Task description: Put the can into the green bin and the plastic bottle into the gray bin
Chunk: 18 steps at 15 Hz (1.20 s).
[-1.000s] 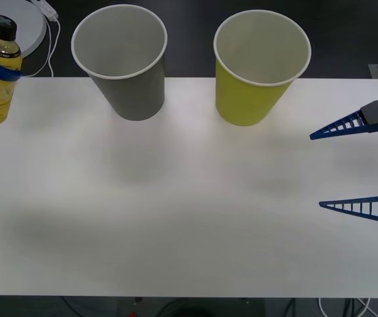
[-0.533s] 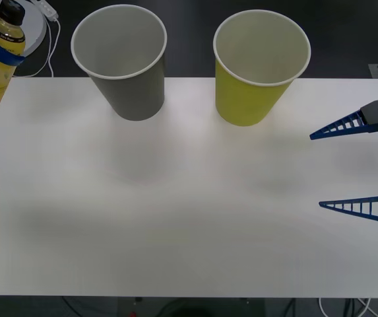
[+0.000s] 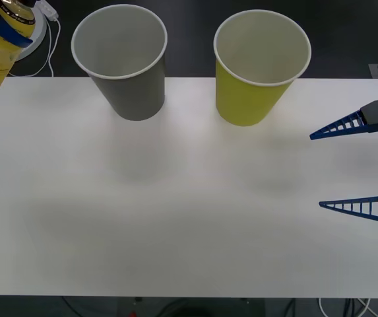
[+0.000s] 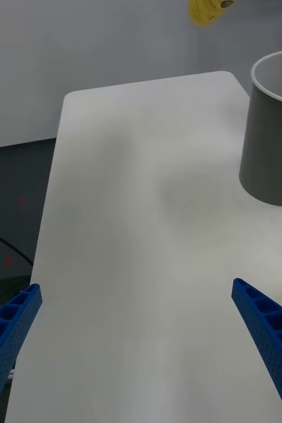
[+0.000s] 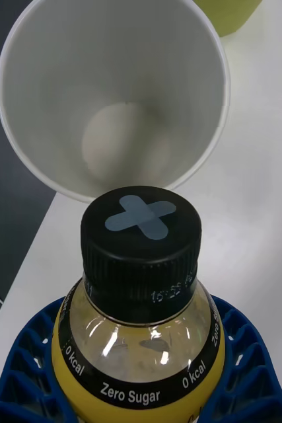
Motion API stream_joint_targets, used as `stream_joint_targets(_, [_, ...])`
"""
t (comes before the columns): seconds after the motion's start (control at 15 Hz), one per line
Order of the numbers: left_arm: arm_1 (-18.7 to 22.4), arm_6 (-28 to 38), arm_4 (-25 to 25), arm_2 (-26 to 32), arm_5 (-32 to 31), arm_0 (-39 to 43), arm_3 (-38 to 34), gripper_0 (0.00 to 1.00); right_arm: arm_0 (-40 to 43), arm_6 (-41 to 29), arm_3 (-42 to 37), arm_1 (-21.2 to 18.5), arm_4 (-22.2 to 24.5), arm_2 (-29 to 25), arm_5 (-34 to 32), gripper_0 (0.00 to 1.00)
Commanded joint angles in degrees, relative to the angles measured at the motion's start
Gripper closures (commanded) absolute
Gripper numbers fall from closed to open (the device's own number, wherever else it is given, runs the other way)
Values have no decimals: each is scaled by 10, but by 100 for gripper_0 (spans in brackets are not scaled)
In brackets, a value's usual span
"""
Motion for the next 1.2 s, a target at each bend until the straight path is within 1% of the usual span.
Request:
stream_joint_targets(0.07, [-23, 4, -1, -33, 0, -42, 34, 100, 0, 0, 0, 0, 0, 0, 0, 0])
stream_joint_targets(0.4, [-86, 18, -5, -33, 0, -85, 112, 100, 0, 0, 0, 0, 0, 0, 0, 0])
stream_joint_targets(0.73, [-137, 18, -30, -37, -1, -109, 159, 100, 0, 0, 0, 0, 0, 0, 0, 0])
stream_joint_targets(0.8, [-144, 18, -33, -46, -1, -118, 164, 100, 0, 0, 0, 0, 0, 0, 0, 0])
stream_joint_targets(1.0, [-170, 16, -35, -103, -1, -168, 199, 100, 0, 0, 0, 0, 0, 0, 0, 0])
stream_joint_targets(1.2, [-201, 15, -40, -111, -1, -188, 246, 100, 0, 0, 0, 0, 0, 0, 0, 0])
